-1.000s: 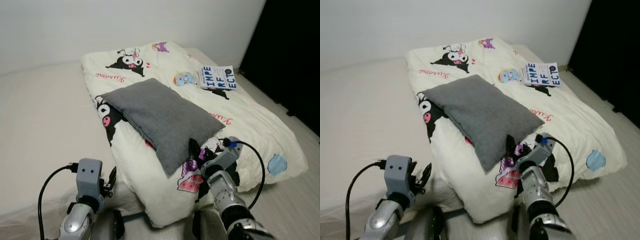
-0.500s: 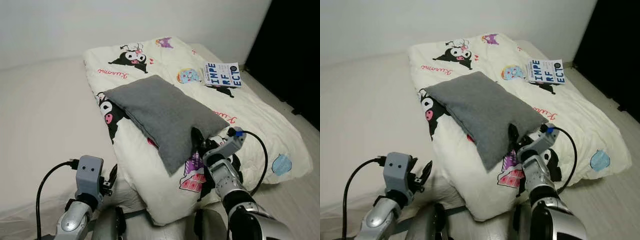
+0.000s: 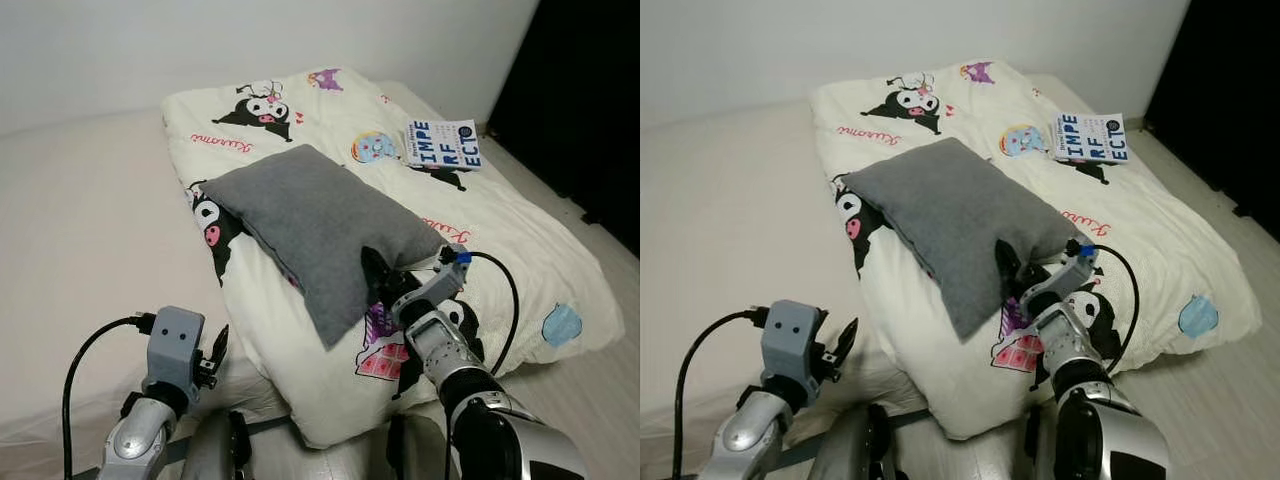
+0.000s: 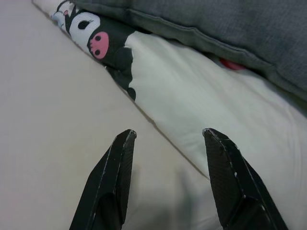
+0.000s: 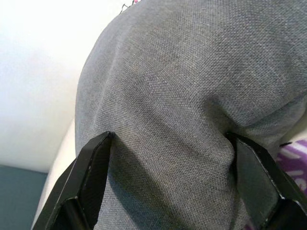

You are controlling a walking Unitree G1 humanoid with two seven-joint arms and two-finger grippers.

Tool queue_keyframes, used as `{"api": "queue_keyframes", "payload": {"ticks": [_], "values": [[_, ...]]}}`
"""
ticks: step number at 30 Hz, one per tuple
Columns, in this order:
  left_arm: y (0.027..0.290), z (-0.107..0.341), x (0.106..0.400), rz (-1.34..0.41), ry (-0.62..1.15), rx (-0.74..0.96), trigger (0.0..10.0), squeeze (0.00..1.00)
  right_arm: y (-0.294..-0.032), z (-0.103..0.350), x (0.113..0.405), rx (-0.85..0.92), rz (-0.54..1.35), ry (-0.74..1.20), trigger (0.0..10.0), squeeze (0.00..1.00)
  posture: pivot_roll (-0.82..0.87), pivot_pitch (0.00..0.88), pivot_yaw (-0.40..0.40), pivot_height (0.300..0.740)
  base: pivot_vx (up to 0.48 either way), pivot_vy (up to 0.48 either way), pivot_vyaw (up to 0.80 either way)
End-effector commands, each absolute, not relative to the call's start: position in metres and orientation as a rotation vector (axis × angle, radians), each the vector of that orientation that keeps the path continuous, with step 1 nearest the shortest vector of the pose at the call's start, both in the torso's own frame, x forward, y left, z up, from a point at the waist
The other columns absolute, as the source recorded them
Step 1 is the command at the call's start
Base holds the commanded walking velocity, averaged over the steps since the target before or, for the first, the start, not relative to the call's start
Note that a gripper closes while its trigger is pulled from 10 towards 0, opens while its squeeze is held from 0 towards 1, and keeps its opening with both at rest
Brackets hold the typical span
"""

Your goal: Clean up the room

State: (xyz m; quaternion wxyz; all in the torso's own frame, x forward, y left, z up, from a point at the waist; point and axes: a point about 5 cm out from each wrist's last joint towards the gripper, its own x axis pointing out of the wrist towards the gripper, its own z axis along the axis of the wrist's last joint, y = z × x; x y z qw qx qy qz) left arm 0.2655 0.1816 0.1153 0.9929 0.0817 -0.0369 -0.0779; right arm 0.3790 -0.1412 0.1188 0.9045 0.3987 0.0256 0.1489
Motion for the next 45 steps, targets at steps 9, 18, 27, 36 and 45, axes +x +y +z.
{"api": "queue_keyframes", "payload": {"ticks": [9,18,27,36,45], "values": [[0.18,0.115,0.26,-0.206,-0.069,0.233,10.0,0.0,-0.143,0.072,0.358,0.862,0.061,0.2,10.0,0.0,0.2,0.337,0.025,0.574,0.0,0.0,0.0],[0.179,0.117,0.265,-0.203,-0.078,0.239,10.0,0.0,-0.153,0.066,0.355,0.929,-0.021,0.23,10.0,0.0,0.2,0.339,0.029,0.574,0.0,0.0,0.0],[0.184,0.123,0.265,-0.211,-0.092,0.271,10.0,0.0,-0.172,0.058,0.351,1.083,-0.171,0.242,10.0,0.0,0.21,0.338,0.023,0.574,0.0,0.0,0.0],[0.188,0.124,0.268,-0.179,-0.101,0.294,10.0,0.0,-0.191,0.055,0.345,1.043,-0.26,0.172,10.0,0.0,0.2,0.34,0.029,0.574,0.0,0.0,0.0],[0.193,0.131,0.274,-0.148,-0.124,0.325,10.0,0.0,-0.174,0.082,0.364,1.098,-0.091,0.108,10.0,0.0,0.21,0.347,0.032,0.574,0.0,0.0,0.0]]}}
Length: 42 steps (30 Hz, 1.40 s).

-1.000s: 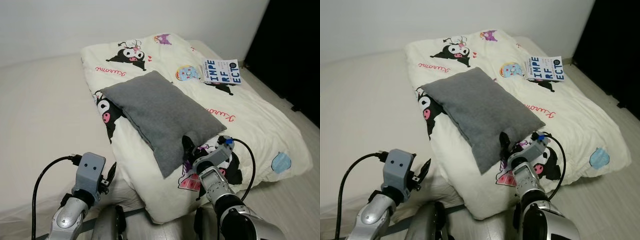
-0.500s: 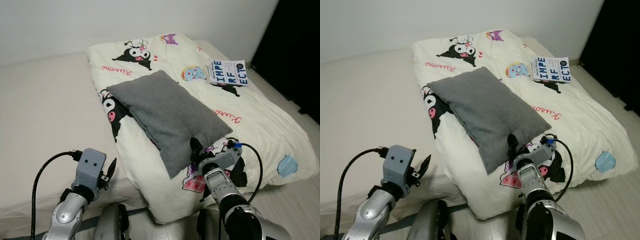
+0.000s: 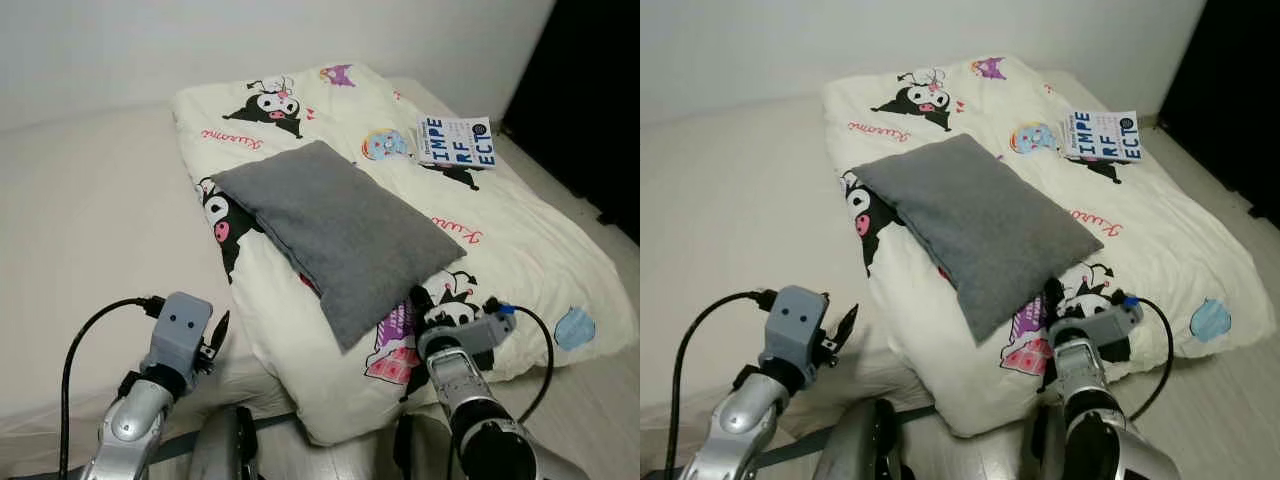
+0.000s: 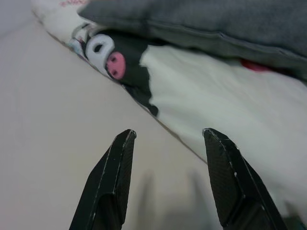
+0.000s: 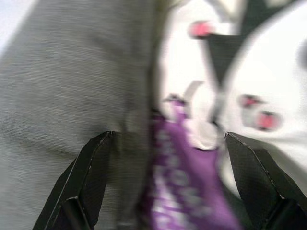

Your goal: Clean up the room

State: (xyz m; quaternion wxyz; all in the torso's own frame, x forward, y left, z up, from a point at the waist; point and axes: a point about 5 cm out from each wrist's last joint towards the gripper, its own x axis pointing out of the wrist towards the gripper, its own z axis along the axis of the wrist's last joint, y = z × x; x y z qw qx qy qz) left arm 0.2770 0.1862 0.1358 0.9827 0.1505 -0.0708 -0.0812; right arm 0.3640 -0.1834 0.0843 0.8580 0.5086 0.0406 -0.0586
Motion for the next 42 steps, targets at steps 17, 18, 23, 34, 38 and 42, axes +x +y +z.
{"api": "queue_keyframes", "payload": {"ticks": [17,18,23,34,38,42], "values": [[0.196,0.134,0.268,-0.129,-0.144,0.352,10.0,0.0,-0.14,0.096,0.37,1.094,0.152,0.084,10.0,0.0,0.24,0.336,0.023,0.574,0.0,0.0,0.0],[0.196,0.134,0.267,-0.13,-0.147,0.363,10.0,0.0,-0.141,0.093,0.369,1.085,0.135,0.096,10.0,0.0,0.24,0.336,0.024,0.574,0.0,0.0,0.0],[0.2,0.141,0.271,-0.111,-0.174,0.397,10.0,0.0,-0.144,0.098,0.372,1.184,0.099,0.069,10.0,0.0,0.26,0.334,0.028,0.574,0.0,0.0,0.0],[0.204,0.147,0.273,-0.087,-0.198,0.423,10.0,0.0,-0.126,0.122,0.383,1.201,0.23,0.036,10.0,0.0,0.27,0.332,0.028,0.574,0.0,0.0,0.0],[0.204,0.148,0.273,-0.085,-0.2,0.424,10.0,0.0,-0.126,0.123,0.384,1.2,0.23,0.034,10.0,0.0,0.27,0.332,0.028,0.574,0.0,0.0,0.0],[0.205,0.148,0.273,-0.081,-0.202,0.425,10.0,0.0,-0.126,0.125,0.385,1.201,0.23,0.031,10.0,0.0,0.27,0.334,0.028,0.574,0.0,0.0,0.0]]}}
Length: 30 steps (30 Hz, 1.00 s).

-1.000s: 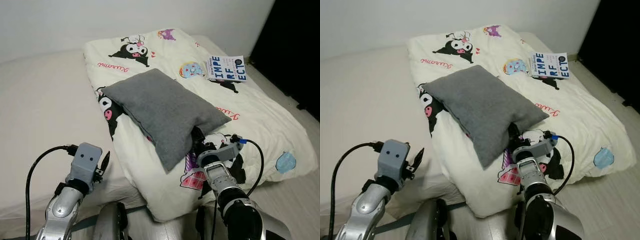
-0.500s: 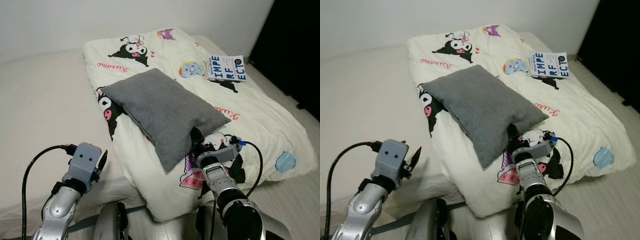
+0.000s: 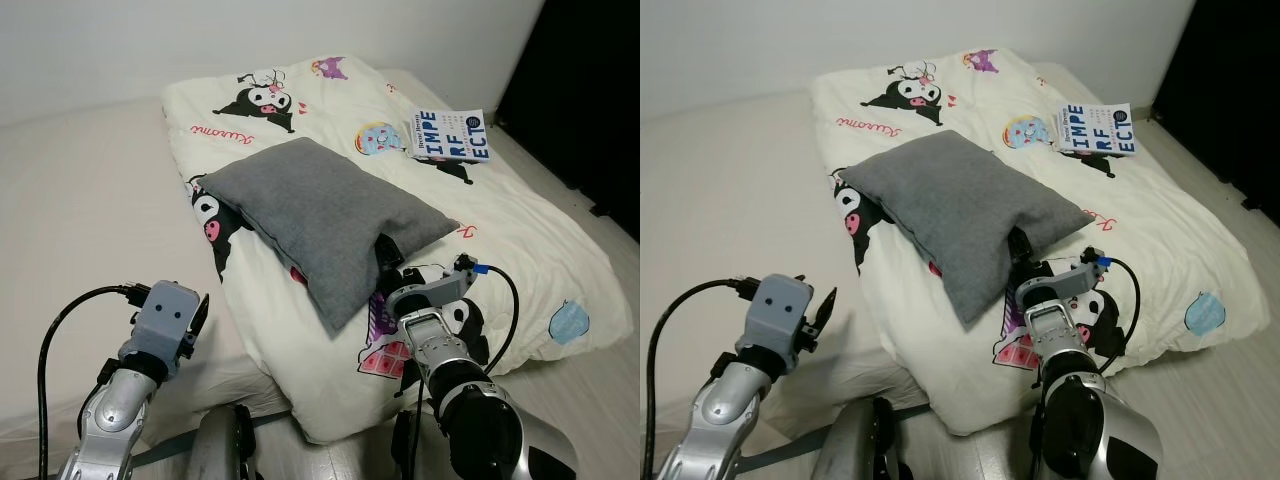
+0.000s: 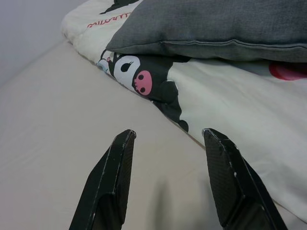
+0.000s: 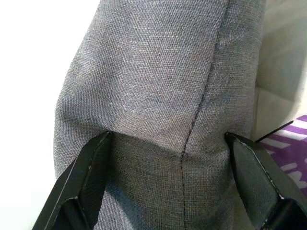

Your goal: Clean up the room

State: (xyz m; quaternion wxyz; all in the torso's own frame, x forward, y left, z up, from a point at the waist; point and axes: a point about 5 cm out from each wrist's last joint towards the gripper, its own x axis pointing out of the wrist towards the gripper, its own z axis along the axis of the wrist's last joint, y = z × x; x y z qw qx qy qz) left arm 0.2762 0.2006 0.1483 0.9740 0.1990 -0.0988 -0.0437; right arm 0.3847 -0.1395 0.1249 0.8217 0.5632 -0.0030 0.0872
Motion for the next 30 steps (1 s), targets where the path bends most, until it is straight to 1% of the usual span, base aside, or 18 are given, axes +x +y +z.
{"api": "queue_keyframes", "payload": {"ticks": [1,13,18,20,21,22,30], "values": [[0.205,0.148,0.273,-0.081,-0.202,0.425,10.0,0.0,-0.126,0.125,0.385,1.201,0.23,0.031,10.0,0.0,0.27,0.334,0.028,0.574,0.0,0.0,0.0],[0.21,0.152,0.275,-0.044,-0.218,0.445,10.0,0.0,-0.123,0.149,0.395,1.222,0.264,-0.033,10.0,0.0,0.27,0.343,0.029,0.574,0.0,0.0,0.0],[0.209,0.152,0.275,-0.04,-0.221,0.446,10.0,0.0,-0.107,0.16,0.396,1.208,0.394,-0.04,10.0,0.0,0.27,0.341,0.03,0.574,0.0,0.0,0.0],[0.209,0.152,0.275,-0.04,-0.221,0.446,10.0,0.0,-0.107,0.16,0.396,1.208,0.394,-0.04,10.0,0.0,0.27,0.341,0.03,0.574,0.0,0.0,0.0],[0.209,0.152,0.276,-0.04,-0.221,0.446,10.0,0.0,-0.104,0.16,0.395,1.204,0.414,-0.034,3.7,0.0,0.27,0.343,0.027,0.574,0.0,0.0,0.0],[0.209,0.152,0.276,-0.038,-0.222,0.447,10.0,0.0,-0.101,0.158,0.394,1.201,0.431,-0.025,0.0,0.0,0.27,0.342,0.026,0.574,0.0,0.0,0.0],[0.209,0.152,0.276,-0.034,-0.224,0.45,10.0,0.0,-0.098,0.154,0.392,1.203,0.432,-0.008,0.0,0.0,0.27,0.341,0.024,0.574,0.0,0.0,0.0]]}}
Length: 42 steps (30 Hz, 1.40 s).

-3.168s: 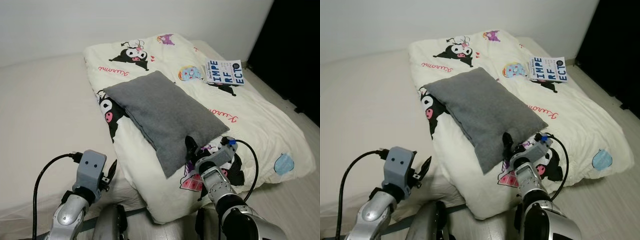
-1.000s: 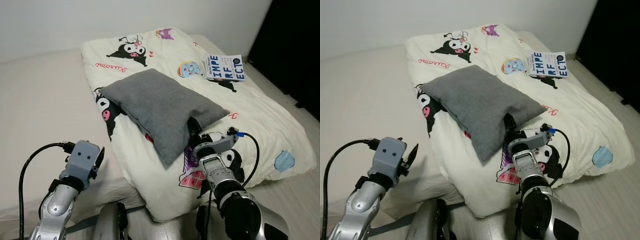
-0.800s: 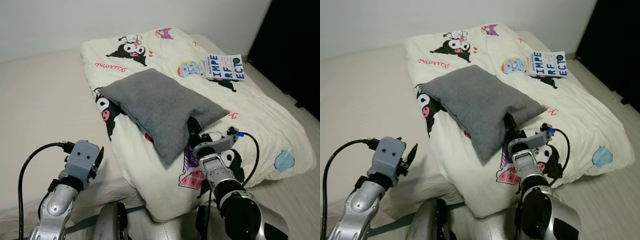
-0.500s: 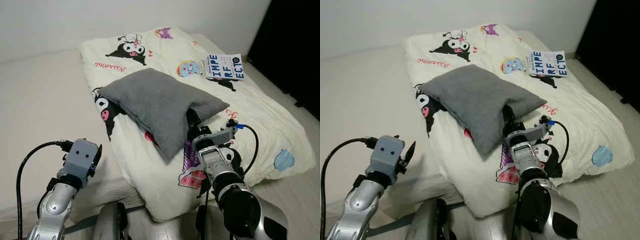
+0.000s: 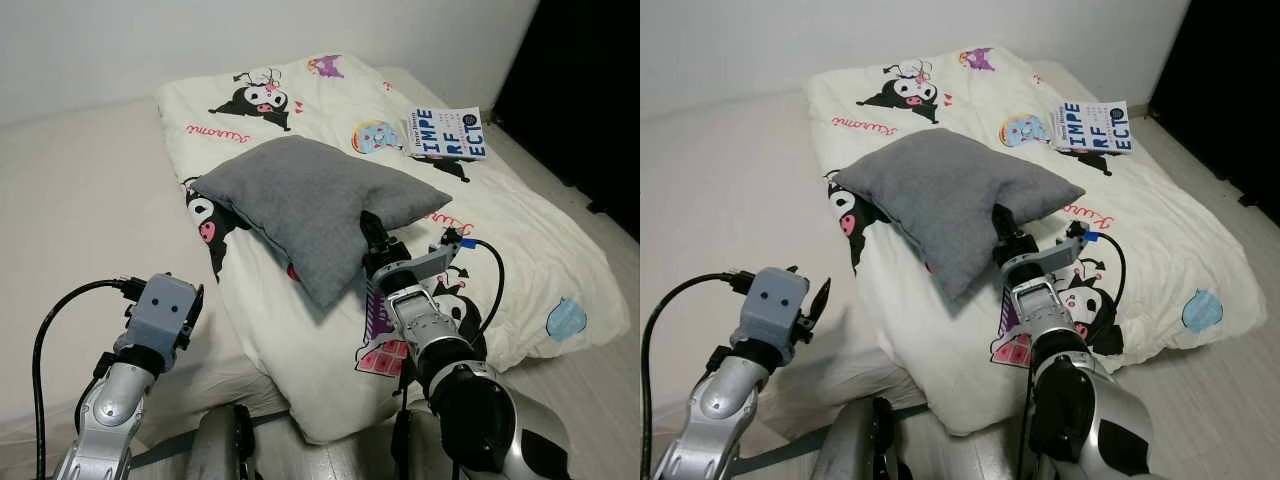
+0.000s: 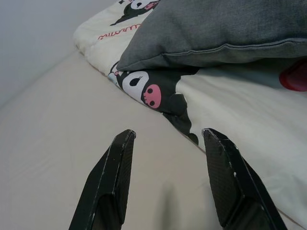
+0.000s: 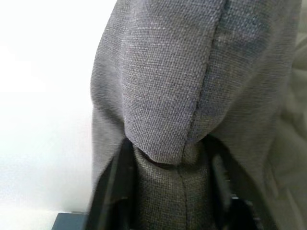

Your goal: Clean up the room

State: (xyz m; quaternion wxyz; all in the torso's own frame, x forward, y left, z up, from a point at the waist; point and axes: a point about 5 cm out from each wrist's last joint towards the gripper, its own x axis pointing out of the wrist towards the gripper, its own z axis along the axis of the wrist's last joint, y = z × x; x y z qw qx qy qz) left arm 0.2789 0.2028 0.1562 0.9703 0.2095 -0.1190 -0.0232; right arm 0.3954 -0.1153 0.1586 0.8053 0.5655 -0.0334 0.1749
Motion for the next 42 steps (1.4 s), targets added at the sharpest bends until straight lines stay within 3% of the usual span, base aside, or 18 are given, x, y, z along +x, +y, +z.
{"api": "queue_keyframes", "payload": {"ticks": [1,7,11,15,19,21,23,25,27,29,30,34,37,39,42], "values": [[0.209,0.152,0.276,-0.034,-0.224,0.45,10.0,0.0,-0.098,0.154,0.392,1.203,0.432,-0.008,0.0,0.0,0.27,0.341,0.024,0.574,0.0,0.0,0.0],[0.21,0.151,0.276,-0.03,-0.223,0.451,10.0,0.0,-0.105,0.151,0.393,1.183,0.385,0.004,0.0,0.0,0.25,0.33,0.024,0.574,0.0,0.0,0.0],[0.211,0.147,0.278,-0.003,-0.21,0.413,10.0,0.0,-0.106,0.152,0.394,1.071,0.385,0.032,0.0,0.0,0.21,0.304,0.023,0.574,0.0,0.0,0.0],[0.215,0.138,0.284,0.088,-0.158,0.244,10.0,0.0,-0.091,0.169,0.395,0.978,0.578,0.002,0.0,0.0,0.16,0.263,0.02,0.574,0.0,0.0,0.0],[0.216,0.135,0.286,0.115,-0.132,0.174,10.0,0.0,-0.088,0.175,0.394,0.975,0.641,-0.017,0.0,0.0,0.16,0.261,0.019,0.574,0.0,0.0,0.0],[0.213,0.126,0.292,0.125,-0.067,-0.079,10.0,0.0,-0.083,0.187,0.39,1.002,0.809,-0.062,0.0,0.0,0.13,0.252,0.016,0.574,0.0,0.0,0.0],[0.213,0.126,0.292,0.125,-0.067,-0.079,10.0,0.0,-0.083,0.187,0.39,1.002,0.809,-0.062,0.0,0.0,0.13,0.252,0.016,0.574,0.0,0.0,0.0],[0.203,0.122,0.297,0.075,-0.029,-0.292,10.0,0.0,-0.084,0.194,0.384,1.051,0.949,-0.101,0.0,0.0,0.12,0.255,0.02,0.574,0.0,0.0,0.0],[0.203,0.122,0.297,0.075,-0.029,-0.292,10.0,0.0,-0.084,0.194,0.384,1.051,0.949,-0.101,0.0,0.0,0.12,0.255,0.02,0.574,0.0,0.0,0.0],[0.19,0.115,0.305,0.02,0.027,-0.54,10.0,0.0,-0.085,0.194,0.373,1.09,1.056,-0.117,0.0,0.0,0.12,0.263,0.019,0.574,0.0,0.0,0.0],[0.19,0.115,0.305,0.02,0.027,-0.54,10.0,0.0,-0.085,0.194,0.373,1.09,1.056,-0.117,0.0,0.0,0.12,0.263,0.019,0.574,0.0,0.0,0.0],[0.167,0.107,0.317,-0.025,0.087,-0.799,10.0,0.0,-0.082,0.182,0.359,1.083,1.131,-0.083,0.0,0.0,0.12,0.266,0.019,0.574,0.0,0.0,0.0],[0.155,0.107,0.325,-0.058,0.103,-0.921,10.0,0.0,-0.081,0.17,0.354,1.059,1.125,-0.04,0.0,0.0,0.12,0.267,0.018,0.574,0.0,0.0,0.0],[0.145,0.113,0.334,-0.088,0.09,-1.102,10.0,0.0,-0.087,0.139,0.354,0.991,0.967,0.06,0.0,0.0,0.12,0.273,0.019,0.574,0.0,0.0,0.0],[0.142,0.117,0.338,-0.1,0.08,-1.141,10.0,0.0,-0.092,0.121,0.354,0.931,0.861,0.118,0.0,0.0,0.12,0.273,0.019,0.574,0.0,0.0,0.0]]}}
